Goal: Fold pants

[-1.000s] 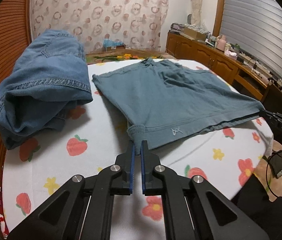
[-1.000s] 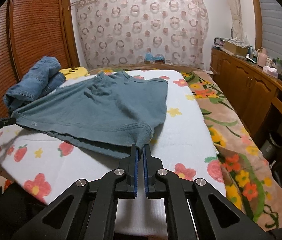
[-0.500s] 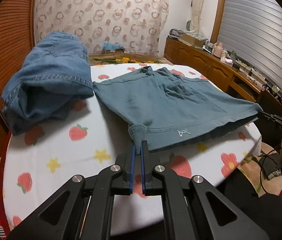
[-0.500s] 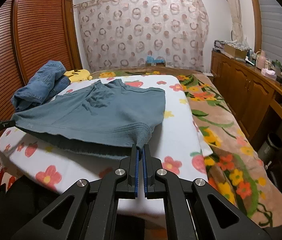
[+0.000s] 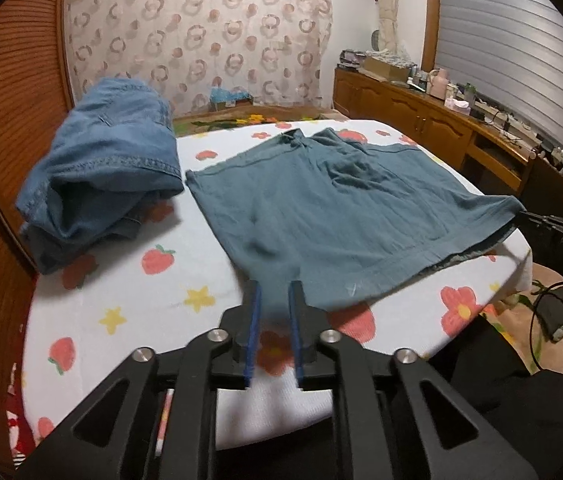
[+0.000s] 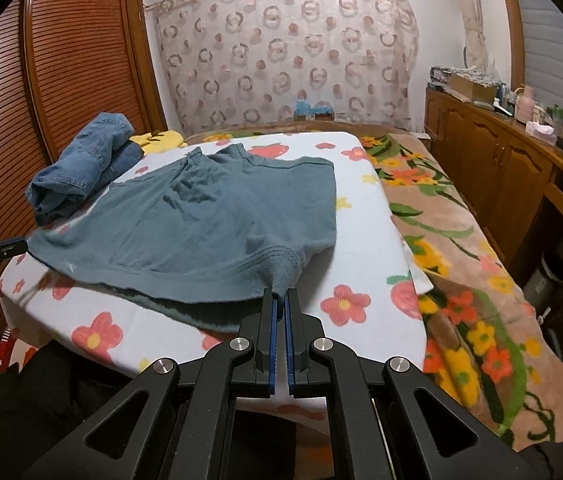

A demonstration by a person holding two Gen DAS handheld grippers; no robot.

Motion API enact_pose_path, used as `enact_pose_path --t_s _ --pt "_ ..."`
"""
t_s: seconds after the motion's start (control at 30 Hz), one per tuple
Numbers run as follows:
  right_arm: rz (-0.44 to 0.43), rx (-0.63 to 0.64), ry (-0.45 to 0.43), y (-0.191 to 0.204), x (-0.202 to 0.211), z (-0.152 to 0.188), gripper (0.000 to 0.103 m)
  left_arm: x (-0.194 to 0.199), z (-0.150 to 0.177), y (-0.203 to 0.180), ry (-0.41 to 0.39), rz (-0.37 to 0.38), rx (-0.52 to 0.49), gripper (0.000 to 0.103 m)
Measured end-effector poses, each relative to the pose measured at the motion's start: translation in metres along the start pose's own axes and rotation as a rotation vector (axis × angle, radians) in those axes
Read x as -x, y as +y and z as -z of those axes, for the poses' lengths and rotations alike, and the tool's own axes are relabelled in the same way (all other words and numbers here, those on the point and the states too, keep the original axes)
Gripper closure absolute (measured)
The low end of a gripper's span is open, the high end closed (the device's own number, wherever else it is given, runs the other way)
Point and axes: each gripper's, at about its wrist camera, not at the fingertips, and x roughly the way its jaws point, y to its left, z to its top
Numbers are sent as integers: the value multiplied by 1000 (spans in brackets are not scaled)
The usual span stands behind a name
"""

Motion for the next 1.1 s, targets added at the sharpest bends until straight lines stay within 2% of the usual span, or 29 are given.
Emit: enact_pose_path --t_s 0.03,0.1,0.17,0.23,0.27,0.37,0.67,1.1 --pt "-1 -3 -4 -1 0 0 100 1 0 0 -2 -2 -1 69" --pt "-2 -5 -8 -1 0 0 100 1 -2 1 -12 -11 -1 55" --pt "0 -1 -10 0 -1 1 100 0 -3 2 -17 -5 5 50" --pt "-1 -6 -14 0 -2 3 100 -2 -4 2 -18 -11 11 28" --pt "-3 -10 -17 0 -2 2 100 -5 -4 3 -22 -6 14 26" --pt "-11 -11 -24 3 -5 0 100 -12 -7 3 -19 -15 15 21" --pt "-54 30 -47 21 -14 -10 100 -27 -10 5 -13 -5 23 21" --pt "-141 108 -31 43 -42 -20 100 -45 -7 17 15 -10 40 21"
